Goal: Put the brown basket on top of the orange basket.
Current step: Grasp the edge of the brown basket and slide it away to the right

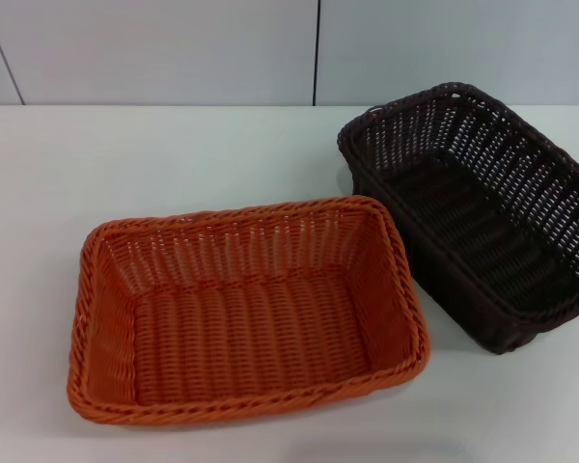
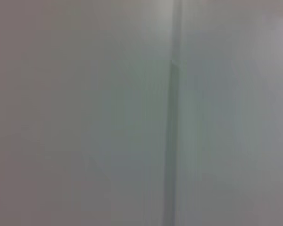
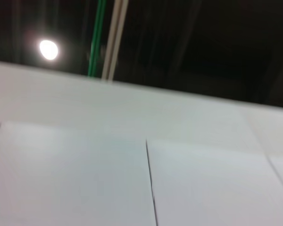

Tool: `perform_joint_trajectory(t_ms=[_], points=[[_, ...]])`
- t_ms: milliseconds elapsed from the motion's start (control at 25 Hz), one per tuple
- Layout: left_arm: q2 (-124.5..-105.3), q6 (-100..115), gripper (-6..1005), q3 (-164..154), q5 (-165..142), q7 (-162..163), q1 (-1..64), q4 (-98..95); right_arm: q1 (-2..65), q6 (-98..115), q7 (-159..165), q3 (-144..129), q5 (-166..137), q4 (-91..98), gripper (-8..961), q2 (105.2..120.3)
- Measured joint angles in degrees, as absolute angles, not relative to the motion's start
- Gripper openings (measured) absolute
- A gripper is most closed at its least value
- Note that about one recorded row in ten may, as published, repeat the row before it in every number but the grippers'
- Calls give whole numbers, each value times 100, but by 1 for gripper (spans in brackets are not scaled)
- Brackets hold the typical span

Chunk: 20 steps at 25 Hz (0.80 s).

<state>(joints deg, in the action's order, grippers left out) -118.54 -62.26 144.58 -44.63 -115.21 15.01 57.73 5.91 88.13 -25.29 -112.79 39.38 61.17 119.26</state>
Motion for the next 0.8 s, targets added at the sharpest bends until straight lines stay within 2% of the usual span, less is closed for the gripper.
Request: perform_joint_trajectory(t_ms=[40, 360, 520, 560, 800], points=[[-11845, -6450, 797, 14776, -4053, -11998, 1509, 5264, 277, 8152, -2568, -11317, 3939, 6636, 675, 11927], [-11809, -6900, 797, 15897, -3731, -12674, 1564, 3875, -585, 5594, -3409, -11352, 4013, 8366, 675, 11956], [-11805, -6967, 797, 15939, -3726, -12683, 1490, 3807, -795, 4404, -3416, -11249, 4022, 8887, 676, 11958], [-11804, -6992, 797, 15940, -3725, -12677, 1458, 3804, -897, 3480, -3416, -11093, 4034, 9238, 676, 11959], [-11797, -7010, 797, 15943, -3717, -12675, 1412, 3807, -927, 1510, -3385, -10646, 4264, 9820, 674, 11954]])
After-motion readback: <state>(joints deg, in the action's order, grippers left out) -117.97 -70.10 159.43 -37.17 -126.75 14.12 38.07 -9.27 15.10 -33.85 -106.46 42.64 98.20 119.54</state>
